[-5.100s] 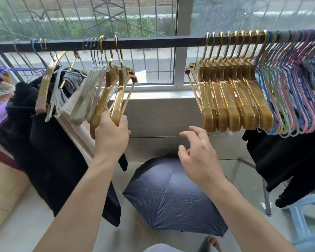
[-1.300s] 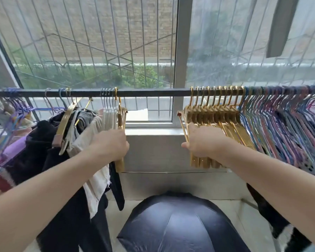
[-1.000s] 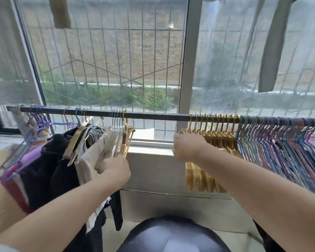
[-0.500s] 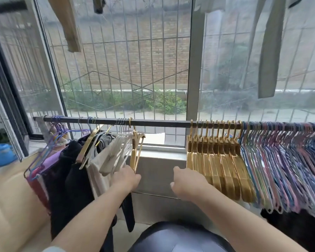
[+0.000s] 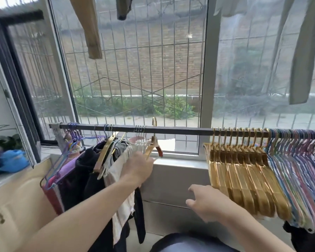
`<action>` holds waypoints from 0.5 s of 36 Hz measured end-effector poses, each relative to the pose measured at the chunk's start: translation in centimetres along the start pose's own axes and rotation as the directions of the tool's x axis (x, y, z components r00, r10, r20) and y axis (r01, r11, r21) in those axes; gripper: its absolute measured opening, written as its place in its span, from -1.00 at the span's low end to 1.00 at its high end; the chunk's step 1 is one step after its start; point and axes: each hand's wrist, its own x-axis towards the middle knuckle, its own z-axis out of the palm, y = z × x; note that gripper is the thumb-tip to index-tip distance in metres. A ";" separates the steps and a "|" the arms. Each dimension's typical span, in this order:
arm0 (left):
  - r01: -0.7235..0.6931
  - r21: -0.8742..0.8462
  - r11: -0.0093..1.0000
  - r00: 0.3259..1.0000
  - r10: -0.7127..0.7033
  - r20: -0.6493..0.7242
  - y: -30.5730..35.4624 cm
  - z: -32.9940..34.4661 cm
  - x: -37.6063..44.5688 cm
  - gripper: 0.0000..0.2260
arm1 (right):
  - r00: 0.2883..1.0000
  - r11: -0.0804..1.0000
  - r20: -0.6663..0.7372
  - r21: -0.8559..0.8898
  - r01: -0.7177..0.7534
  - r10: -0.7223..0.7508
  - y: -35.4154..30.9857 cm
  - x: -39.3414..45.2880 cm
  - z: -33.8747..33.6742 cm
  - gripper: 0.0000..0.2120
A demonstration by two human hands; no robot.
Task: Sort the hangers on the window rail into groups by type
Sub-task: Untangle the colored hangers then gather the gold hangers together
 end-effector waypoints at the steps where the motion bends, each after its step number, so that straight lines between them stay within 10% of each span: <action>1: -0.017 0.025 1.000 1.000 0.017 0.005 0.0 -0.3 0.8 -0.62 | 1.000 1.000 -0.015 -0.001 -0.001 0.001 -0.7 0.4 0.1 -0.57; 10: -0.073 0.089 0.993 0.961 0.047 0.272 -1.0 0.4 4.3 -0.68 | 0.989 0.988 -0.113 0.129 -0.081 0.095 -3.5 2.7 1.3 -0.61; 18: -0.011 0.018 1.000 0.734 -0.004 0.679 -5.6 -1.0 -0.7 -0.69 | 0.957 0.900 -0.036 0.352 -0.256 0.286 0.6 2.8 11.5 -0.51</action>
